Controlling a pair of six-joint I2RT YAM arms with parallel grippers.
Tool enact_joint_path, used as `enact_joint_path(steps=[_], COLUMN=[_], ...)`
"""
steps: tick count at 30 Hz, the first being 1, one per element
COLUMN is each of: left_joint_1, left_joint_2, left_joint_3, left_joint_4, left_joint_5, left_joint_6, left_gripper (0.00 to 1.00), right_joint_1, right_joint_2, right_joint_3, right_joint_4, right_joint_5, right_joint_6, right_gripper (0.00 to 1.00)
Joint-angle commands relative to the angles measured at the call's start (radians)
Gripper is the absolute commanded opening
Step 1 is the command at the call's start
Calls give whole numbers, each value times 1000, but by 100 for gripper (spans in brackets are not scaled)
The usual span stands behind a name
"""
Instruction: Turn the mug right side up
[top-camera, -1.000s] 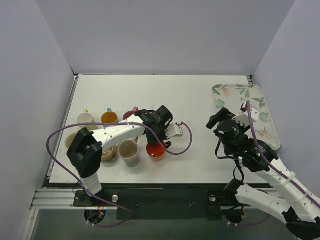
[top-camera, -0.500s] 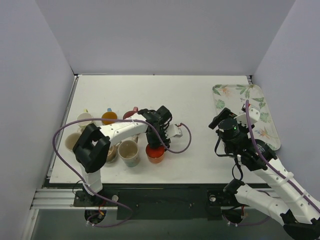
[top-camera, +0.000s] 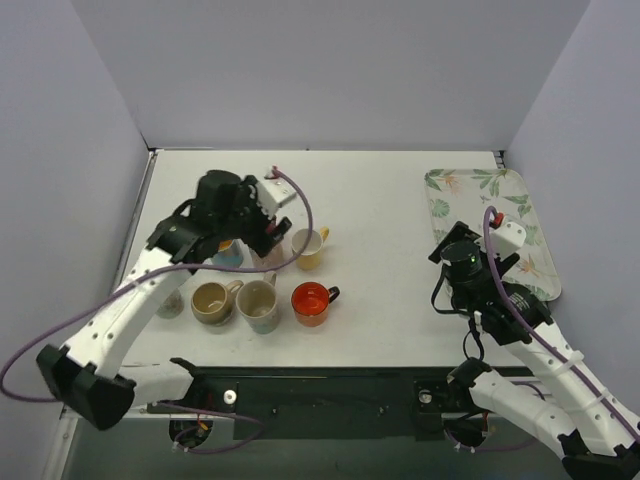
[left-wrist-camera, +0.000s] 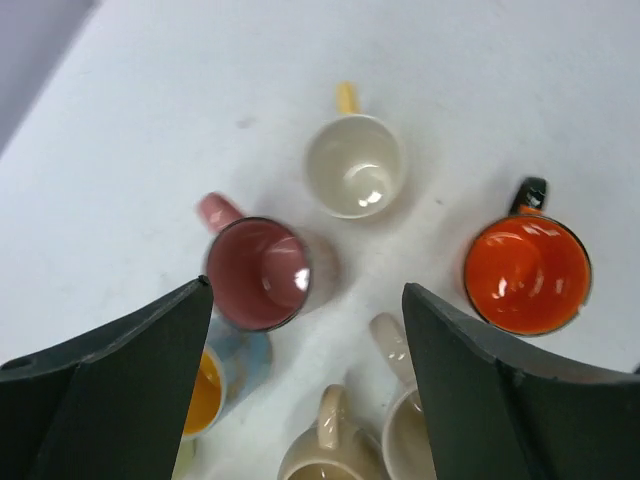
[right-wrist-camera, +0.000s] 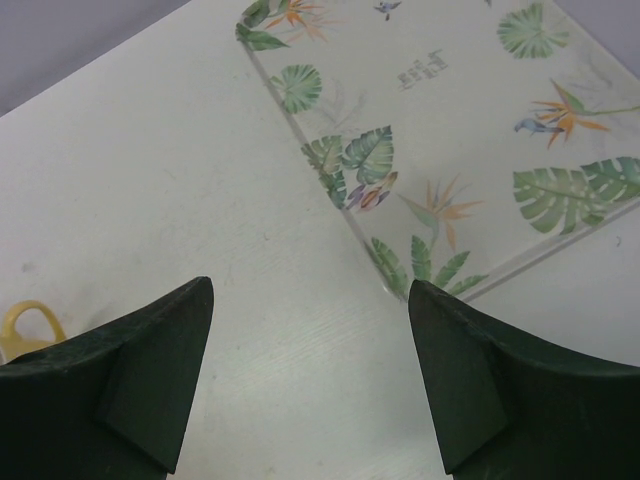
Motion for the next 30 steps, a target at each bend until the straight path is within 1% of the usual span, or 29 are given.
enact_joint_path(steps=[1, 2, 3, 4, 5, 6, 7, 8, 10, 13, 14, 17, 19, 21, 22, 24, 26, 30], left_joint_1=[119, 130, 144, 148, 162, 170, 187, 194, 219, 257, 263, 273, 274, 274, 274, 274, 274, 274], left_joint_2=[-254, -283, -346, -375, -442, -478, -531, -559, -593, -645, -661, -717, -730, -751, -760, -762, -761, -764], left_joint_3=[-151, -176, -228, -252, -315, -385, -417, -478, -535, -610, -654, -722, -777, -841, -884, -923, -941, -972], left_joint_4=[267, 326, 359, 426, 458, 533, 563, 621, 655, 661, 670, 680, 727, 816, 834, 867, 870, 890], left_joint_5=[-84, -158, -179, -285, -330, -407, -435, -501, -579, -619, -616, -650, -737, -789, -793, -777, -783, -765], left_joint_6=[-159, -173, -211, -236, -267, -274, -281, -278, -273, -267, -274, -296, -299, -299, -299, -322, -343, -330], left_gripper=[89, 89, 90, 90, 90, 90, 90, 90, 90, 91, 91, 91, 91, 91, 91, 92, 95, 95], right_joint_1=[-19, -20, -22, -25, -28, -29, -29, -28, -31, -31, -31, -31, -33, -33, -33, -33, -33, -34], right_joint_2=[-36, -35, -35, -36, -29, -30, -30, -30, -35, -62, -72, -121, -156, -188, -202, -217, -219, -187], right_joint_3=[-48, -54, -68, -85, -96, -120, -137, -174, -230, -313, -356, -430, -455, -467, -472, -475, -476, -478], right_joint_4=[55, 82, 93, 122, 134, 176, 196, 244, 312, 400, 448, 518, 541, 549, 547, 546, 543, 541], right_joint_5=[115, 121, 136, 142, 154, 168, 174, 187, 200, 222, 225, 231, 230, 217, 217, 213, 216, 239], right_joint_6=[-100, -138, -154, -190, -206, -247, -268, -302, -350, -391, -416, -450, -448, -456, -457, -459, -454, -437], right_gripper=[74, 74, 74, 74, 74, 74, 74, 74, 74, 75, 75, 75, 75, 75, 75, 75, 75, 75])
